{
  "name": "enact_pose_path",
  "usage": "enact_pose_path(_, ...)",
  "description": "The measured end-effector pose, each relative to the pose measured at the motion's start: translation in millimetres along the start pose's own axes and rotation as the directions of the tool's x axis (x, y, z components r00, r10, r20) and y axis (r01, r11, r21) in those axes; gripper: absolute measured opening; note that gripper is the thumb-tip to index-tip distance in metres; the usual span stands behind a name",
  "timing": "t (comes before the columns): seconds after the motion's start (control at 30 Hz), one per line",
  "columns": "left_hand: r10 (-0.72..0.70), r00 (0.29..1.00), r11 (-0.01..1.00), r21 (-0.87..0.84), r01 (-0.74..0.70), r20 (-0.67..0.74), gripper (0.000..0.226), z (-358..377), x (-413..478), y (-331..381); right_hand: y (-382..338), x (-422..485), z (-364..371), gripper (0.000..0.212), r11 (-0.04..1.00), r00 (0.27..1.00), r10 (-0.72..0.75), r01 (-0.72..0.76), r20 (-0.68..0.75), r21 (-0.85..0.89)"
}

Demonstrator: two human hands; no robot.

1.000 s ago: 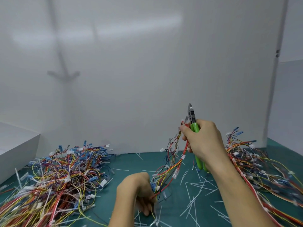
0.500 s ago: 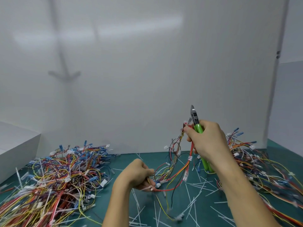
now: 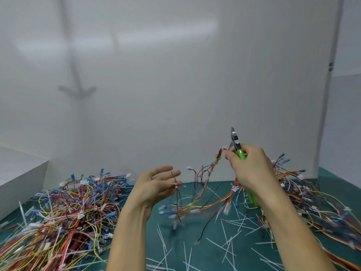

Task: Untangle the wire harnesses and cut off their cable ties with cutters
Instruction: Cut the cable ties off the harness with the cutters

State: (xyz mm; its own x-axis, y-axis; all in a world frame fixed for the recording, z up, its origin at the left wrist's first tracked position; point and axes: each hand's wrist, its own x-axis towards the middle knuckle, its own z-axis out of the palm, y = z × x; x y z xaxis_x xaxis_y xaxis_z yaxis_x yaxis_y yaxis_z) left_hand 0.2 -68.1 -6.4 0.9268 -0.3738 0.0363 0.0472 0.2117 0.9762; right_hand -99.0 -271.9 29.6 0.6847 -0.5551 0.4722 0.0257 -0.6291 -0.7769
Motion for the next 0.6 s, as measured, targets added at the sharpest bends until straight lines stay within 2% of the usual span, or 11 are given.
enact_pose_path(0.1,0.027,0.994,0.988,-0.15,-0.043,-0.107,0.029,-8,2,3,5,3,-2,0.023,1.0,1.0,0.003,-0.003,-0.019,-0.014)
enact_pose_path(0.17,0.012,0.988,0.949,-0.309,-0.06,-0.154,0.019,-14,3,6,7,4,-3,0.022,1.0,1.0,0.007,-0.007,-0.008,-0.018)
enact_pose_path(0.23,0.015,0.984,0.916,-0.393,-0.085,-0.178,0.015,-17,3,9,7,3,-3,0.022,0.999,0.999,0.014,-0.012,0.03,-0.051)
enact_pose_path(0.43,0.084,0.993,0.951,-0.289,-0.105,-0.084,0.017,-2,-2,13,-6,-9,15,0.015,0.99,0.946,0.053,-0.007,0.321,-0.143)
enact_pose_path(0.6,0.16,0.981,0.971,-0.163,-0.175,-0.106,0.02,14,-6,14,-19,-24,33,0.018,0.968,0.889,-0.042,0.15,0.456,-0.203)
